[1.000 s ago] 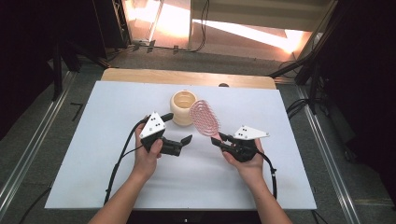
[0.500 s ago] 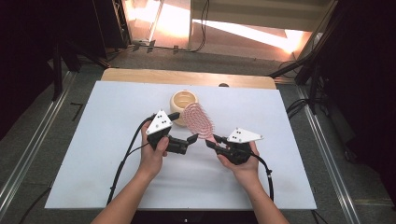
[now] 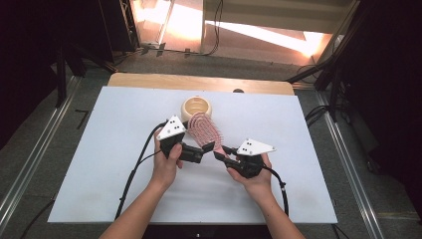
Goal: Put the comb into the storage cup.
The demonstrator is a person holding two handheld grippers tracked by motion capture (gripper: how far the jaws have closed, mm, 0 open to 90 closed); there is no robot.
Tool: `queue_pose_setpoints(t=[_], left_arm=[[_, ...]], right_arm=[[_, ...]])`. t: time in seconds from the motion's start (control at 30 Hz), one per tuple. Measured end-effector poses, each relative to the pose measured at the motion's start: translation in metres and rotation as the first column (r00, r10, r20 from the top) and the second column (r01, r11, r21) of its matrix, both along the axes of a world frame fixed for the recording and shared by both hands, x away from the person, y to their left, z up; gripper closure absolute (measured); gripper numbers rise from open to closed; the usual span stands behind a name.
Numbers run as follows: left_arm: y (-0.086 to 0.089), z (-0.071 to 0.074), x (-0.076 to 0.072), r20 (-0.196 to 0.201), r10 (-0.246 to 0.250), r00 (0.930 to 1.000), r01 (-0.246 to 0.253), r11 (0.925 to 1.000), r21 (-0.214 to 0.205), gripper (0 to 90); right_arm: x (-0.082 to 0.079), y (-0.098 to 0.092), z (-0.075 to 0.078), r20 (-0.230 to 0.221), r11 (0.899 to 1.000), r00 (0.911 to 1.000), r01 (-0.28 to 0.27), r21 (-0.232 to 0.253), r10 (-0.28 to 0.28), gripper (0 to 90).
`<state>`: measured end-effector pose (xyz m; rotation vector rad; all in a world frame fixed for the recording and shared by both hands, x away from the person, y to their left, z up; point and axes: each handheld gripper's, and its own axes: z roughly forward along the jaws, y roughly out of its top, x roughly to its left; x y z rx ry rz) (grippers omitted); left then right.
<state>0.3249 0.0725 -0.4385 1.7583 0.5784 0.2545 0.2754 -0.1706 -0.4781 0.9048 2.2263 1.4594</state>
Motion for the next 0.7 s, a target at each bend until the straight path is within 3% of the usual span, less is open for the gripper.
queue_pose_setpoints(t=[0.13, 0.23, 0.47, 0.6, 0.7], left_arm=[[0.0003, 0.0002, 0.0001, -0.004, 0.002, 1.0, -0.002, 1.0, -0.003, 2.1], [0.0002, 0.0002, 0.0012, -0.022, 0.002, 0.9997, -0.002, 1.0, -0.005, 16.4], [-0.0006, 0.0005, 0.0032, -0.077, 0.021, 0.9968, -0.023, 0.9993, -0.028, 16.1], [0.0001, 0.0014, 0.0036, -0.108, 0.003, 0.9941, -0.009, 0.9982, -0.06, 16.8], [-0.0004, 0.0013, 0.004, -0.128, 0.01, 0.9917, -0.018, 0.9977, -0.065, 24.5]], right_arm=[[-0.0014, 0.0025, 0.0007, 0.002, 1.0, 1.0, -0.009, 0.002, 0.009, 67.8], [-0.0021, 0.0043, 0.0008, 0.003, 1.0, 0.9999, -0.01, 0.003, 0.01, 67.8], [-0.0033, 0.0078, 0.0, 0.013, 1.0, 0.9998, -0.016, -0.002, 0.016, 67.8], [-0.0036, 0.0085, 0.0, 0.017, 1.0, 0.9998, -0.014, -0.002, 0.014, 67.8], [-0.0041, 0.0088, -0.0002, 0.018, 1.0, 0.9998, -0.013, -0.006, 0.013, 67.8]])
